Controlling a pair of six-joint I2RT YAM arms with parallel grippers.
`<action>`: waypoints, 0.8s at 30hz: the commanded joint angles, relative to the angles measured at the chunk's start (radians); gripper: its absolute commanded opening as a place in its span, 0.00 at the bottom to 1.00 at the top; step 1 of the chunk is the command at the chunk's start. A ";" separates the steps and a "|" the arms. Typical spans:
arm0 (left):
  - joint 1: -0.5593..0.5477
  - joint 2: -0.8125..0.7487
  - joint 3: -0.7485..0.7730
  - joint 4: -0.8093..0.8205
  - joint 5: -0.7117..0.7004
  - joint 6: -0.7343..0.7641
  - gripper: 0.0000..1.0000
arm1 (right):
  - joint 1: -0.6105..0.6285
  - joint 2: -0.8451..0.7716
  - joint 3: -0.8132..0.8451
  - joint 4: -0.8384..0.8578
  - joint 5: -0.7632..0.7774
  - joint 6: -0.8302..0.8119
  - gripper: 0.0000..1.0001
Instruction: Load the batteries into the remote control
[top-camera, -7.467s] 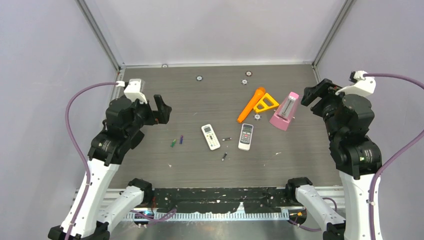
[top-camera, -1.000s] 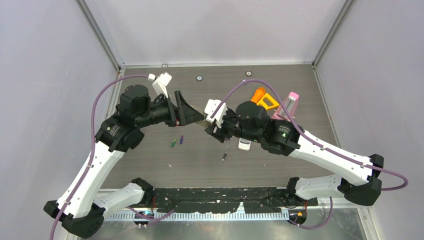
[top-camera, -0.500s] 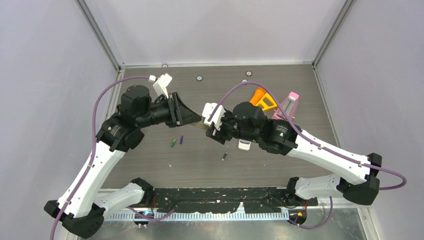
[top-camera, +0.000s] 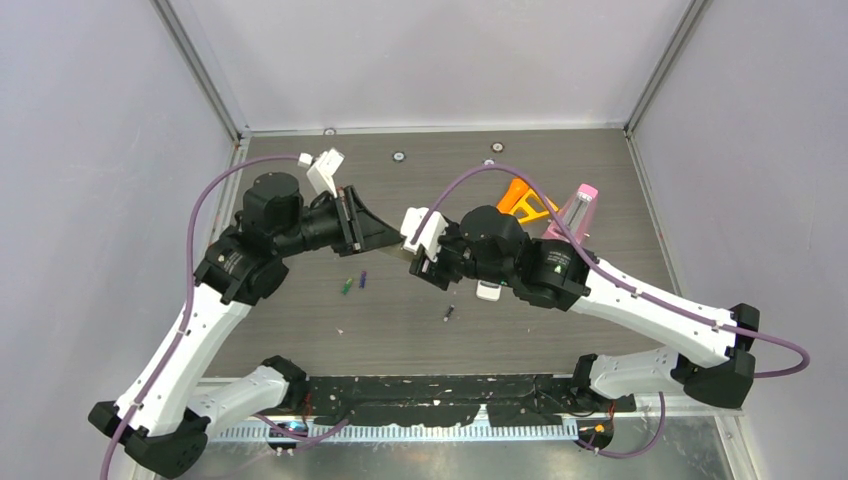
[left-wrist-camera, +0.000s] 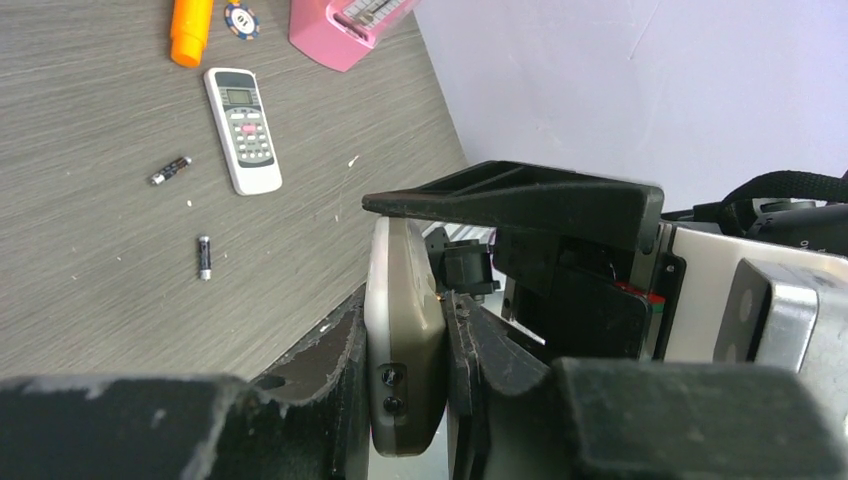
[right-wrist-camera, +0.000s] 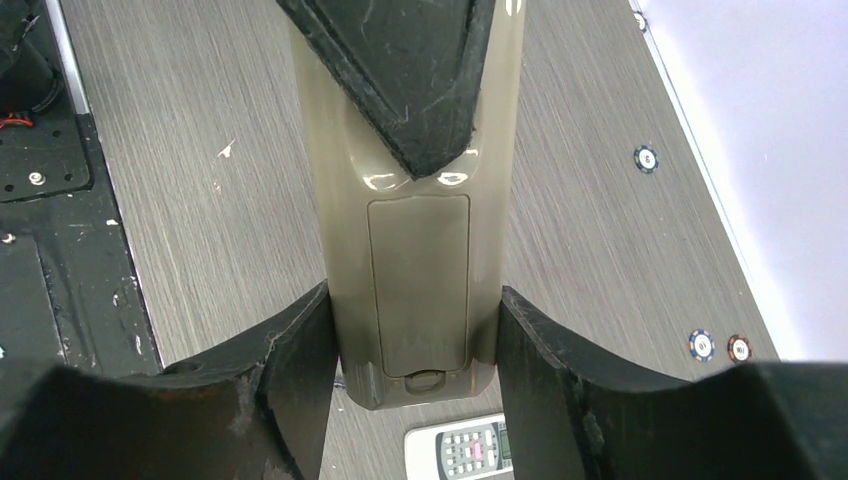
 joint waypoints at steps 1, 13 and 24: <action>0.005 -0.043 -0.036 0.028 -0.057 0.066 0.00 | 0.006 -0.036 -0.001 0.076 0.038 0.079 0.71; 0.006 -0.234 -0.388 0.325 -0.238 0.022 0.00 | -0.025 -0.232 -0.146 0.140 0.079 0.714 0.86; 0.005 -0.216 -0.710 0.689 -0.278 -0.110 0.00 | -0.171 -0.154 -0.279 0.130 -0.009 1.192 0.60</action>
